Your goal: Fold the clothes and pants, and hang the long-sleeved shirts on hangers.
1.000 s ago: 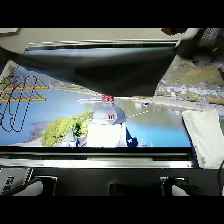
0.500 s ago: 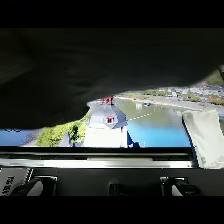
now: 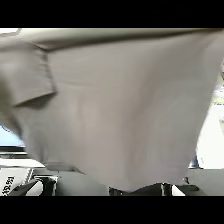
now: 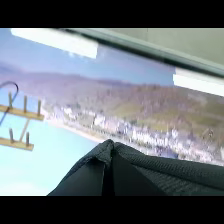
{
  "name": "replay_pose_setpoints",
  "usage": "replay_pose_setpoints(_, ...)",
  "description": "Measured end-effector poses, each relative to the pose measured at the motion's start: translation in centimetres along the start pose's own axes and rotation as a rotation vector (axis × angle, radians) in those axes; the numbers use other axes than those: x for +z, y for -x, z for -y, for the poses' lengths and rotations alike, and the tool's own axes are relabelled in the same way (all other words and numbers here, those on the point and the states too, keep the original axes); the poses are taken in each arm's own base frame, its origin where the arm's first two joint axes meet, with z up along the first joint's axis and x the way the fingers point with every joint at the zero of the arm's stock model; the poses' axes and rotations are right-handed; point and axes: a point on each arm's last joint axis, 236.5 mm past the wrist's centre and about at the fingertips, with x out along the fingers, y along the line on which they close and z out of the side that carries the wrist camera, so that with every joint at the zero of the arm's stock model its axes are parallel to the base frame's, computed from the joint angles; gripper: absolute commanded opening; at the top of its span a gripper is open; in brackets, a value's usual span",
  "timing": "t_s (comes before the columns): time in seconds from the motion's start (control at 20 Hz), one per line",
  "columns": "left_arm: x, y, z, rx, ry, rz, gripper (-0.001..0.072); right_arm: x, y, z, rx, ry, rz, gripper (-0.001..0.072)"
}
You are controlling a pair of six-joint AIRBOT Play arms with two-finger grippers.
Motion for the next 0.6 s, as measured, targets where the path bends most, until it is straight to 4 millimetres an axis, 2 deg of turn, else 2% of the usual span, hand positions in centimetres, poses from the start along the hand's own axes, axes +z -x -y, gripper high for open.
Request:
replay_pose_setpoints(0.15,-5.8,-11.9,-0.9,-0.029,-0.027,-0.240,0.0012,-6.5,-10.9,4.6,-0.061,-0.059,-0.253,0.0032)
replay_pose_setpoints(0.25,-10.4,-20.0,-1.1,-0.047,-0.043,-0.362,0.0012,-11.0,-17.5,7.8,-0.104,-0.082,-0.375,0.0031)
replay_pose_setpoints(0.35,-14.5,-27.0,-1.1,-0.056,-0.055,-0.424,0.0012,-14.7,-23.3,10.6,-0.135,-0.103,-0.438,0.0031)
replay_pose_setpoints(0.45,-18.1,-32.6,-0.9,-0.063,-0.063,-0.459,0.0012,-17.7,-28.1,13.0,-0.161,-0.120,-0.452,0.0031)
replay_pose_setpoints(0.55,-19.9,-36.7,-0.8,-0.064,-0.069,-0.446,0.0012,-19.6,-31.8,14.9,-0.180,-0.125,-0.431,0.0031)
replay_pose_setpoints(0.6,-20.4,-38.0,-0.8,-0.065,-0.072,-0.442,0.0013,-20.2,-33.1,15.5,-0.185,-0.125,-0.419,0.0031)
